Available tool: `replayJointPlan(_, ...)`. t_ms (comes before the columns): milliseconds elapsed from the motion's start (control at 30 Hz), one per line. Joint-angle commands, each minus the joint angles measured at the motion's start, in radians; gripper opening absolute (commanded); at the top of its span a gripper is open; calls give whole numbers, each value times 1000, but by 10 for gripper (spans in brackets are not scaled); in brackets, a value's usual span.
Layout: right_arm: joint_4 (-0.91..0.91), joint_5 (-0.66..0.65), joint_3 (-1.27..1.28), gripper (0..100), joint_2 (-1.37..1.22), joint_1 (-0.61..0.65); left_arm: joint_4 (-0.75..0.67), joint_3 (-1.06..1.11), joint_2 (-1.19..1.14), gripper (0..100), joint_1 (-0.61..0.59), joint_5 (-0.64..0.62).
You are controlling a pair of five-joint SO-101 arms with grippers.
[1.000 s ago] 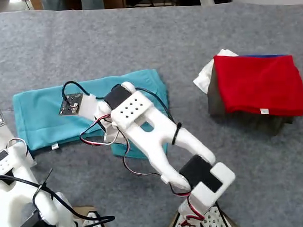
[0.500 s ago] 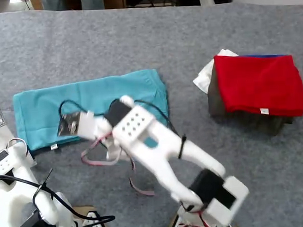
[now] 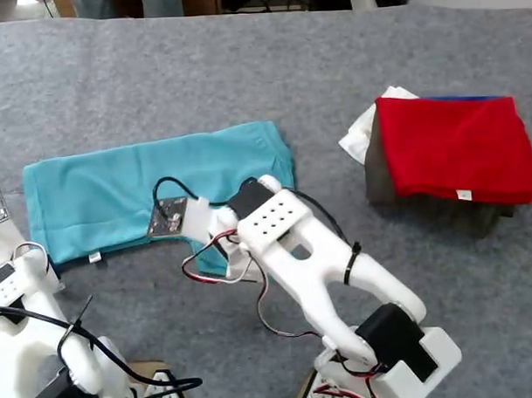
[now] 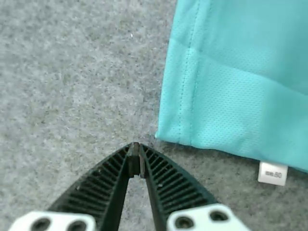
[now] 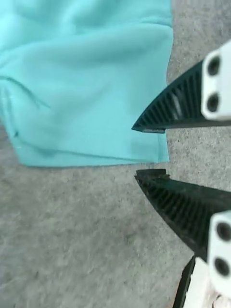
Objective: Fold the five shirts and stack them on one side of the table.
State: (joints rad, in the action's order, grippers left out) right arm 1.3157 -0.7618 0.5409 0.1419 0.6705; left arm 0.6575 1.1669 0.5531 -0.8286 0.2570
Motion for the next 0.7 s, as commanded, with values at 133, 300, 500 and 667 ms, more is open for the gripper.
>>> replayJointPlan(133, -26, 245, 5, 141, 39, -80, -15, -4, 18, 30, -2, 0)
replayJointPlan(300, -32, 379, 65, 138, 38, -78, -15, -4, 20, 30, -1, 2)
replayJointPlan(500, -37, 387, 113, 138, 39, -83, -11, -2, 17, 30, 19, 2)
replayJointPlan(667, -126, 328, 203, 138, 39, -83, -8, -2, 17, 30, 16, 2)
